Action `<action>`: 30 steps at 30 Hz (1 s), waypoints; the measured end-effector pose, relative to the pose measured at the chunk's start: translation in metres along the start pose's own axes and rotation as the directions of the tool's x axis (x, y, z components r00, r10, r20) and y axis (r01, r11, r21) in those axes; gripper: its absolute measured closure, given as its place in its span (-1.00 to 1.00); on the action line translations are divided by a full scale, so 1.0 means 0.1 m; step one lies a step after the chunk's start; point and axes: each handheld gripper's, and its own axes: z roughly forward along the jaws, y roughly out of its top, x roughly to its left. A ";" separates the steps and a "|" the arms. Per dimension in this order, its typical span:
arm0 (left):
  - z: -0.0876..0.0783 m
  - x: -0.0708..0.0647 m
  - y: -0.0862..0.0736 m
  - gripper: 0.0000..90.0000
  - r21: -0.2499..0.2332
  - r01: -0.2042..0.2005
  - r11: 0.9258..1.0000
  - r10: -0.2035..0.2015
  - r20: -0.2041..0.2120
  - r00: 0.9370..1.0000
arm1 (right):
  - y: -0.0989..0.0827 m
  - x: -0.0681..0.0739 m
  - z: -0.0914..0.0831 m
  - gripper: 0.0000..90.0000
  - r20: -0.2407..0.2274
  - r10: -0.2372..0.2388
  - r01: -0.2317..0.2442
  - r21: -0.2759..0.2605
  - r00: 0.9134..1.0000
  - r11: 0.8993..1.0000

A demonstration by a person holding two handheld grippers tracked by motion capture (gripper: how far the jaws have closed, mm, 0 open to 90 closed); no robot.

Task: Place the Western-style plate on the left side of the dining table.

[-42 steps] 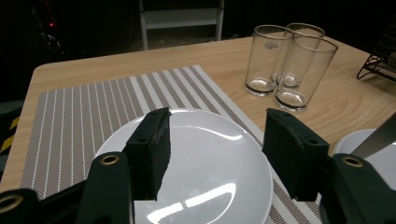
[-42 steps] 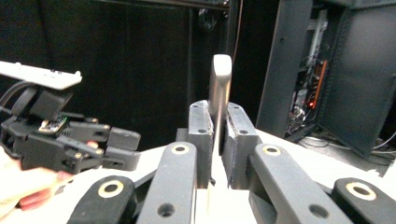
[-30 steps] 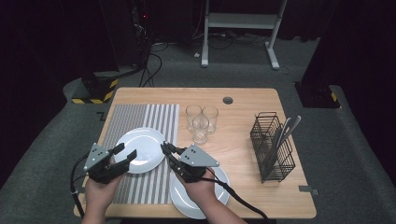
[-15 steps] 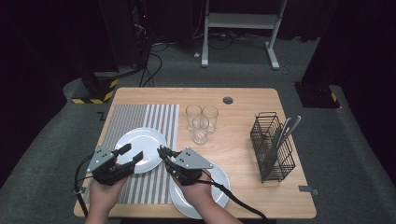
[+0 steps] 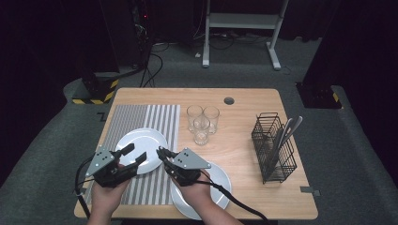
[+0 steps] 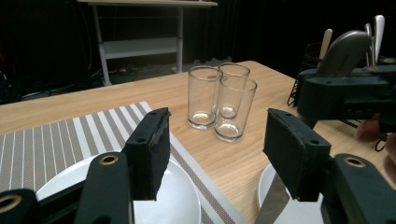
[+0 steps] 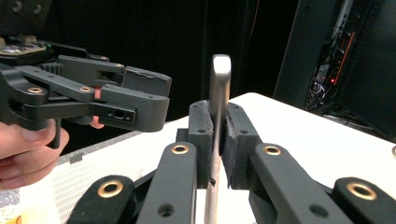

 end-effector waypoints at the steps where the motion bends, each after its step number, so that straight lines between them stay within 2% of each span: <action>1: -0.01 -0.01 0.01 -0.09 -0.004 -0.001 1.000 0.001 0.002 1.000 | 0.00 0.00 0.01 0.84 -0.001 -0.002 0.002 -0.003 1.000 1.000; 6: -0.05 -0.04 0.05 -0.09 -0.023 -0.003 1.000 0.003 0.010 1.000 | -0.01 0.04 0.05 0.84 -0.008 -0.008 0.008 -0.011 1.000 1.000; 16: -0.11 -0.12 0.13 -0.12 -0.043 -0.032 0.999 0.033 0.034 0.999 | -0.01 0.18 0.14 0.82 -0.022 -0.061 0.061 -0.013 0.998 0.998; 24: -0.14 -0.17 0.17 -0.10 -0.063 -0.032 0.998 0.035 0.060 0.998 | -0.02 0.21 0.17 0.82 -0.033 -0.061 0.060 -0.013 0.998 0.998; 30: -0.16 -0.21 0.20 0.03 -0.071 -0.039 0.997 0.044 0.075 0.996 | -0.02 0.24 0.19 0.81 -0.044 -0.061 0.061 -0.013 0.997 0.998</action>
